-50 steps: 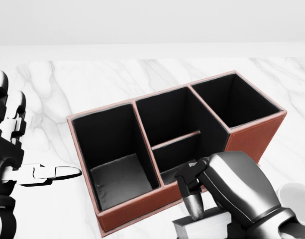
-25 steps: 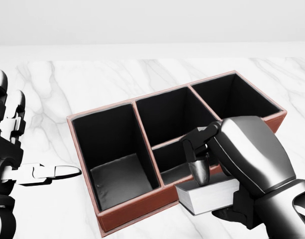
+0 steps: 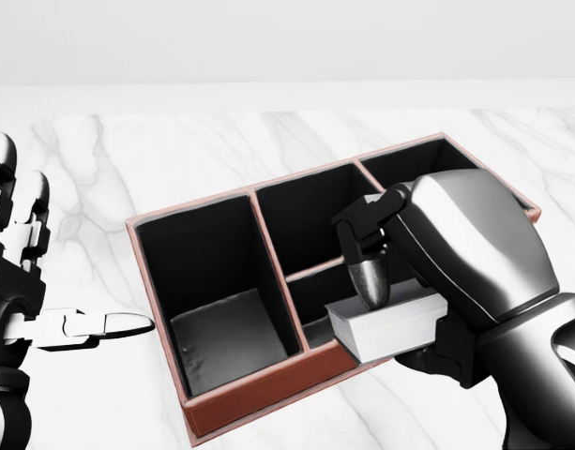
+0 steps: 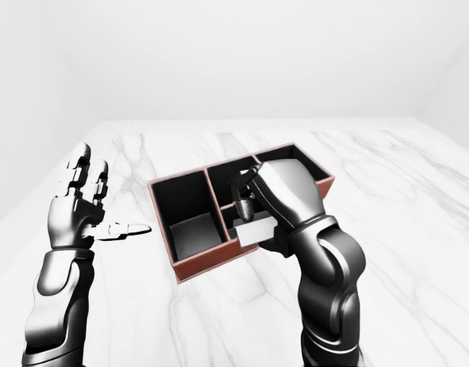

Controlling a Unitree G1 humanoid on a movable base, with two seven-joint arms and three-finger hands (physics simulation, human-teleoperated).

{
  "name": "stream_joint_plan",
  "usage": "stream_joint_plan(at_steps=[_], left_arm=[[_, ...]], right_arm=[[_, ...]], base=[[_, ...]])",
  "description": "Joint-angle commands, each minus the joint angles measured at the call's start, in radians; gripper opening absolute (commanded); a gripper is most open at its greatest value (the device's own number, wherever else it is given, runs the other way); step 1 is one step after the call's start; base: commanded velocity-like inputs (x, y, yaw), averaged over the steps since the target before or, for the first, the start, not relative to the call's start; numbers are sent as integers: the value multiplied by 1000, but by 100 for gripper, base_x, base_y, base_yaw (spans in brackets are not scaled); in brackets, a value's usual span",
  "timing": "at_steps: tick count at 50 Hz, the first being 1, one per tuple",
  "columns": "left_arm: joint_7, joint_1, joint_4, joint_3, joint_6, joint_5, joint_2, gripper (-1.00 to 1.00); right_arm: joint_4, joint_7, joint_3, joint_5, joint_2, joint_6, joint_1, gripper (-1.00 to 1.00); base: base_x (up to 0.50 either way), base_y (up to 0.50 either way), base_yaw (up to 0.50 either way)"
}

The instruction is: Pick up the book and place it in the front compartment of the caddy.

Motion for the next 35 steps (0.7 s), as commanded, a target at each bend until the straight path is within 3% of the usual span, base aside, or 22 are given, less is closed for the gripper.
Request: stream_joint_plan(at_steps=[1, 35], left_arm=[[-1, 2, -9, 1, 0, 0, 0, 96], [0, 2, -2, -3, 0, 4, -2, 96]], right_arm=[[35, 0, -2, -17, -5, 0, -69, -100], [188, 0, 11, -18, -12, 0, -180, -100]], base=[[0, 0, 0], [0, 0, 0]])
